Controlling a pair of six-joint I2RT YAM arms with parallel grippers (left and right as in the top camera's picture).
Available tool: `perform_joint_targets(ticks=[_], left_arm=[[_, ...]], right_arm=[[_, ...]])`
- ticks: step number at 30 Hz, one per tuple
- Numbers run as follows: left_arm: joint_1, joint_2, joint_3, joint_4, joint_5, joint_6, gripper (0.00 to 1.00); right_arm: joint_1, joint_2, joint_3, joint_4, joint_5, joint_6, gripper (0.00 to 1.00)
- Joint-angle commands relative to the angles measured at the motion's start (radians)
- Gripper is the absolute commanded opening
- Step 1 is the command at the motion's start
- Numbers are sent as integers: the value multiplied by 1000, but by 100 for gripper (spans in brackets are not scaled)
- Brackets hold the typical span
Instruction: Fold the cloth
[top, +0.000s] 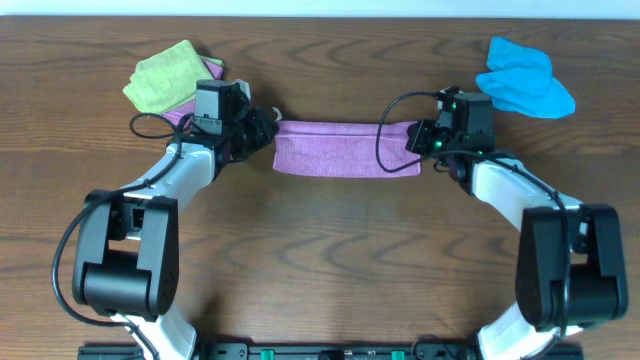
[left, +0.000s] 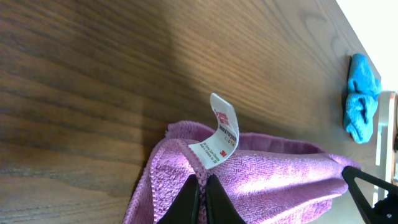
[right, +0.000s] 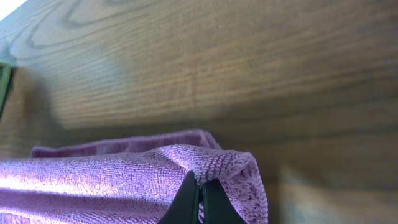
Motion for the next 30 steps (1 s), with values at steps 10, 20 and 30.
perform_joint_targets(ticks=[10, 20, 30], left_arm=[[6, 77, 0, 53, -106, -14, 6], [8, 128, 3, 72, -101, -20, 23], [39, 109, 35, 61, 9, 36, 53]], right_arm=[[18, 83, 34, 8, 89, -7, 2], [29, 95, 34, 10, 115, -18, 36], [29, 26, 34, -46, 95, -17, 58]])
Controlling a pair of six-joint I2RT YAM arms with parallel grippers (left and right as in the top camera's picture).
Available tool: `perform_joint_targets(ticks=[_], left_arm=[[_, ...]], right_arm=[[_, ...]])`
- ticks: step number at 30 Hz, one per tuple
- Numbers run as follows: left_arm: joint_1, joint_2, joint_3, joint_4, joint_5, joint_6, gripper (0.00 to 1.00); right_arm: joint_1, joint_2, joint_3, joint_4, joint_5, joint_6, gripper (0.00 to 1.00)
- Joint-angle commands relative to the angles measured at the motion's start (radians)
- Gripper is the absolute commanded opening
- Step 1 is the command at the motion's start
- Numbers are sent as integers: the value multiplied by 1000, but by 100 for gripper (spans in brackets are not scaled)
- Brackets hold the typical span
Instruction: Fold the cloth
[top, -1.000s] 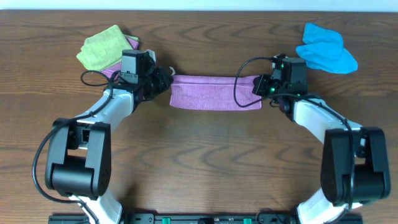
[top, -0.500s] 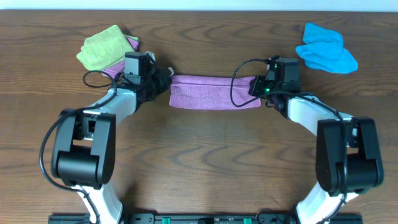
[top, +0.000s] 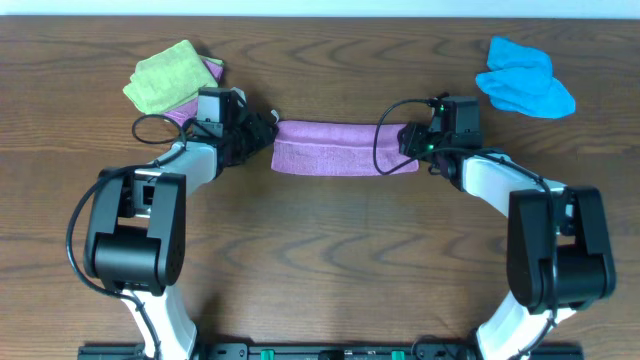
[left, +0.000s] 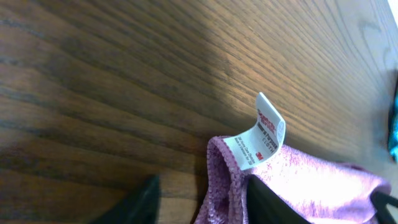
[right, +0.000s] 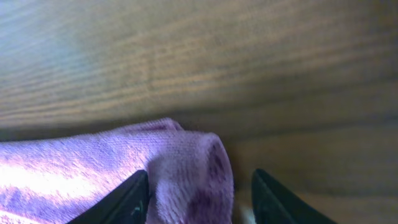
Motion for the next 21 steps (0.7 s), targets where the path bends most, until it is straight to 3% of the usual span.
perform_joint_targets(ticks=[1, 6, 9, 11, 13, 14, 21], left_arm=[[18, -22, 37, -16, 42, 24, 56], [33, -79, 50, -78, 41, 42, 67], [37, -127, 50, -109, 42, 51, 65], [37, -159, 50, -110, 76, 50, 51], [35, -188, 50, -106, 109, 49, 16], [35, -198, 50, -105, 117, 46, 6], [-13, -193, 50, -106, 80, 31, 5]], right_arm=[[2, -67, 15, -26, 2, -6, 59], [1, -158, 15, -106, 2, -5, 68], [1, -216, 15, -153, -2, 10, 72], [1, -258, 15, -188, -26, 18, 77], [-2, -299, 15, -224, -63, 34, 85], [-5, -315, 15, -244, -75, 49, 88], [-55, -345, -8, -359, -174, 137, 95]])
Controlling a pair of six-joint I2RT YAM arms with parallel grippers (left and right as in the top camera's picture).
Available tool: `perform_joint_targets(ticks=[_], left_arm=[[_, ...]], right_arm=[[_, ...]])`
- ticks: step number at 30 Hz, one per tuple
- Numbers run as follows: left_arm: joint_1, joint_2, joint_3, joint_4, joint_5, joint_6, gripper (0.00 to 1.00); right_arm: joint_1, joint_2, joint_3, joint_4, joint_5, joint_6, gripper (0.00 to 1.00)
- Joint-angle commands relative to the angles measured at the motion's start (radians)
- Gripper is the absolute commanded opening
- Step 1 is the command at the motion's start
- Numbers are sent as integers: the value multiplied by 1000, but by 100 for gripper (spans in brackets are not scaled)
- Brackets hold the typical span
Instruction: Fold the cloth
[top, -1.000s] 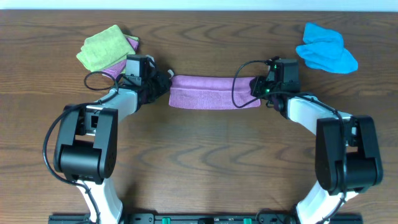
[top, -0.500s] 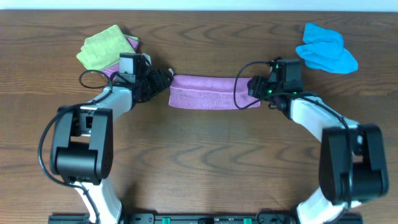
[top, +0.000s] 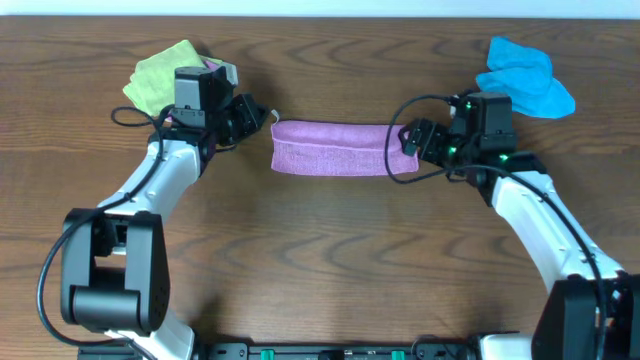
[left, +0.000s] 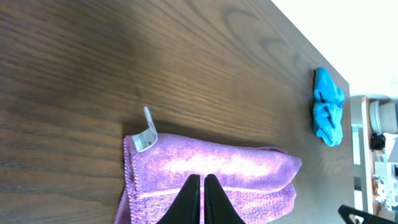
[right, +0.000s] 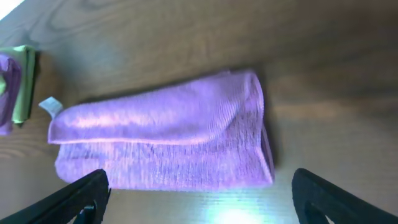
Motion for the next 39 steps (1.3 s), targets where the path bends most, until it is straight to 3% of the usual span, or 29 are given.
perform_joint_targets(ticks=[1, 8, 15, 28, 39], left_arm=[[-45, 15, 15, 0, -47, 0, 6], [-116, 80, 16, 1, -172, 5, 6], [-124, 174, 16, 2, -203, 20, 6], [-126, 246, 16, 6, -209, 22, 6], [-130, 246, 16, -2, -208, 22, 6]], right_arm=[[-35, -5, -24, -3, -74, 58, 95], [-83, -4, -195, 156, -166, 161, 96], [-86, -4, -356, 374, -221, 285, 95], [-56, 27, -393, 460, -169, 344, 92], [-26, 241, -393, 716, -153, 460, 88]])
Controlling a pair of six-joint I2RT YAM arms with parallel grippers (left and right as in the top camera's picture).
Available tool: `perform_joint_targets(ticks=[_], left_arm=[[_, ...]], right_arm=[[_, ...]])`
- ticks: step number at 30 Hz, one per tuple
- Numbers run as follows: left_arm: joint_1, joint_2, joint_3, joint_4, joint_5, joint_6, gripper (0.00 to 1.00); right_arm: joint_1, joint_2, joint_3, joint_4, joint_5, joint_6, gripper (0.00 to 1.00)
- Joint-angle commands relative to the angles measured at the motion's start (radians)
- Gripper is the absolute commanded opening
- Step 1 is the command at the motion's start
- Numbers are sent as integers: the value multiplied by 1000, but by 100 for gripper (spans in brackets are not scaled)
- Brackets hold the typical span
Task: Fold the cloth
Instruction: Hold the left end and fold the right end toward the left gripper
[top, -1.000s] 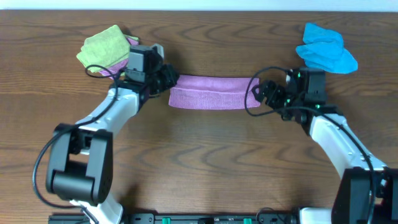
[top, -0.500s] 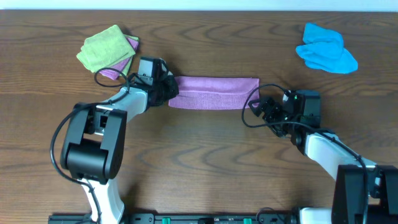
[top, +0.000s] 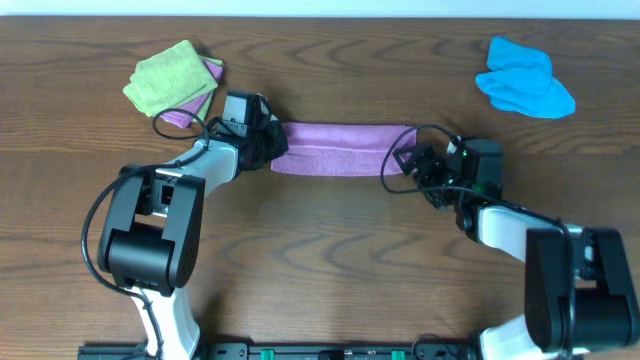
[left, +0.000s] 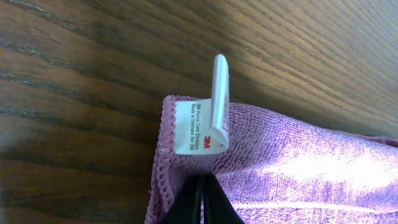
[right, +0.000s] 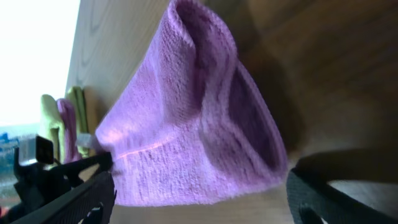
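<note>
The purple cloth (top: 345, 148) lies on the wooden table as a long strip folded in half. My left gripper (top: 265, 142) is at its left end. In the left wrist view its gripper (left: 202, 182) is shut on the cloth (left: 298, 168) at the stitched edge, just below the white tag (left: 208, 121). My right gripper (top: 412, 165) sits low at the cloth's right end. In the right wrist view this gripper (right: 202, 199) is open, its fingers (right: 81, 193) spread wide, and the folded cloth end (right: 186, 143) lies just ahead of them, untouched.
A green cloth on a purple one (top: 172, 82) lies at the back left, close behind the left arm. A crumpled blue cloth (top: 525, 78) lies at the back right. The table's far edge runs just behind them.
Both grippers were raised clear of the cloth. The left one is now down at the left end, shut on the edge by the tag. The right one is now low at the right end, still open.
Both grippers were first shut on the two ends of the folded strip. A second later both stood open at those ends, the cloth lying flat. Then both were above and away from it. Now the left grips the left edge, with the right open beside the right end.
</note>
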Motion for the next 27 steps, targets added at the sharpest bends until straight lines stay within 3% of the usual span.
perform_joint_targets(ticks=[1, 4, 9, 12, 21, 27], left_arm=[[-5, 28, 12, -11, -17, 17, 5], [-5, 28, 12, -10, -17, 17, 6], [-5, 28, 12, -12, -10, 17, 6], [-5, 28, 12, -19, -5, 17, 5], [-5, 28, 12, -53, -1, 17, 6], [-5, 28, 12, -56, 28, 17, 6]], right_arm=[[17, 86, -13, 19, 46, 57, 87], [32, 131, -13, 82, 71, 78, 82], [72, 185, -13, 162, 158, 93, 61], [90, 201, -13, 199, 201, 92, 54], [106, 206, -13, 261, 264, -23, 4], [101, 203, 1, 377, 202, -59, 2]])
